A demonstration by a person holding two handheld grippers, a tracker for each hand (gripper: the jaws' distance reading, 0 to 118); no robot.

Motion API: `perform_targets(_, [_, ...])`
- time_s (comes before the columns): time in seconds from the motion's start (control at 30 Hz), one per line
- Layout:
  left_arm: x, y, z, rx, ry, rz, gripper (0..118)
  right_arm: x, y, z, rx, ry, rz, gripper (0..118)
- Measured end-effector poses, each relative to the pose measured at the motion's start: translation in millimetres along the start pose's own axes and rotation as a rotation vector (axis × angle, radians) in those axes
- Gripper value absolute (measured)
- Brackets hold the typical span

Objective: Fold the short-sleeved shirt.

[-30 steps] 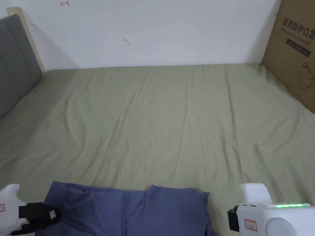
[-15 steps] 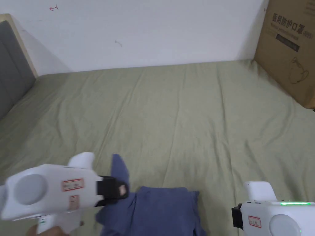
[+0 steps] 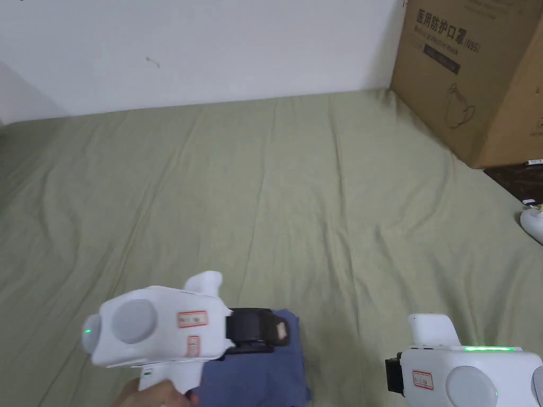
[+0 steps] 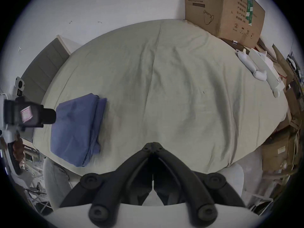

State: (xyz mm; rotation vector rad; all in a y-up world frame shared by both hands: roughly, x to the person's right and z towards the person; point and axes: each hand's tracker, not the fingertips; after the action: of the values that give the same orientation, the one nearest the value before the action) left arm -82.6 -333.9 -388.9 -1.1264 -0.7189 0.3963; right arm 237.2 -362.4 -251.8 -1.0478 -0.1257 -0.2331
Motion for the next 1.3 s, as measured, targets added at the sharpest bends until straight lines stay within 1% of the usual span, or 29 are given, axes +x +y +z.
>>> perform_targets(0.03, [-12, 1, 7, 0.019, 0.004, 0.055, 0, -2, 0, -1, -0.001, 0.002, 0.002, 0])
perform_targets(0.07, [-20, 0, 14, 0.044, 0.039, 0.098, 0, -4, 0, -2, -0.003, 0.006, 0.005, 0])
perform_targets(0.1, [-28, 0, 18, 0.065, 0.096, 0.095, 0, -7, 0, -3, -0.002, 0.014, 0.008, 0])
perform_targets(0.13, [-32, -1, 18, 0.077, 0.165, 0.037, 0, -10, 0, -4, -0.003, 0.02, 0.014, 0])
perform_targets(0.17, [-38, -2, 18, 0.072, 0.228, 0.015, 0, -13, 0, -5, -0.005, 0.025, 0.022, 0])
perform_targets(0.2, [-38, -8, 15, 0.041, 0.25, 0.018, 0, -16, 1, -5, -0.004, 0.028, 0.031, 0])
perform_targets(0.3, [-44, -18, 4, 0.025, 0.126, 0.068, 0, -23, 2, -9, -0.005, 0.025, 0.051, 0])
perform_targets(0.37, [-37, -24, -10, 0.009, 0.093, 0.074, 0, -24, 2, -9, -0.006, 0.03, 0.054, 0])
perform_targets(0.4, [-34, -26, -19, 0.005, 0.123, 0.057, 0, -24, 2, -9, -0.007, 0.033, 0.053, 0])
perform_targets(0.5, [-22, -34, -48, -0.07, 0.113, 0.012, 0, -24, 0, -7, -0.009, 0.035, 0.059, 0])
perform_targets(0.57, [-14, -40, -66, -0.111, 0.067, 0.029, 0, -20, -1, -6, -0.009, 0.03, 0.057, 0])
perform_targets(0.63, [-3, -42, -84, -0.143, 0.081, 0.039, 0, -15, -2, -7, -0.012, 0.027, 0.039, 0])
perform_targets(0.7, [11, -46, -99, -0.184, 0.109, -0.066, 0, -10, -3, -8, -0.019, 0.026, 0.017, 0])
perform_targets(0.73, [17, -46, -103, -0.191, 0.127, -0.09, 0, -9, -4, -9, -0.022, 0.026, 0.011, 0])
perform_targets(0.87, [30, -51, -99, -0.194, 0.126, -0.117, 0, -5, -7, -9, -0.028, 0.024, 0.0, 0])
perform_targets(0.93, [31, -59, -97, -0.202, 0.062, -0.107, 0, -4, -8, -10, -0.03, 0.023, -0.001, 0])
perform_targets(1.03, [27, -72, -108, -0.258, -0.006, -0.054, 0, -3, -8, -11, -0.033, 0.026, -0.011, 0])
perform_targets(1.13, [27, -87, -125, -0.311, 0.014, -0.025, 0, -4, -8, -8, -0.03, 0.027, -0.003, 0])
perform_targets(1.2, [33, -88, -117, -0.26, -0.022, -0.036, 0, -4, -7, -4, -0.027, 0.025, -0.002, 0])
perform_targets(1.3, [38, -70, -93, -0.196, -0.06, -0.074, 0, -3, -2, 0, -0.015, 0.025, -0.011, 0])
